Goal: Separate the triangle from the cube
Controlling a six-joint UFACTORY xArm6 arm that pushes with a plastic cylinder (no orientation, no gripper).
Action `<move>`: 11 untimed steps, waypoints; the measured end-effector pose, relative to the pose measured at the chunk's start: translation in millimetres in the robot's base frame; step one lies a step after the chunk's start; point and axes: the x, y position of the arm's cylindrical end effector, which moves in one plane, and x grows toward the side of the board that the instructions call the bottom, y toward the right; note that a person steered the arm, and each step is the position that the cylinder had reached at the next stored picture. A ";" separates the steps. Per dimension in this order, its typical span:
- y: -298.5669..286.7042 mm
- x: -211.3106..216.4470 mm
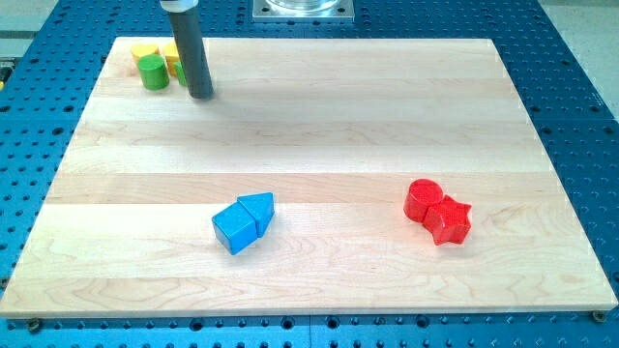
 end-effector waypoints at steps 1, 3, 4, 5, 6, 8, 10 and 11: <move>-8.7 -9.8; 83.8 36.8; 132.4 114.9; 153.0 190.7; 140.3 207.6; 127.0 225.5; 72.1 218.4; 42.0 202.6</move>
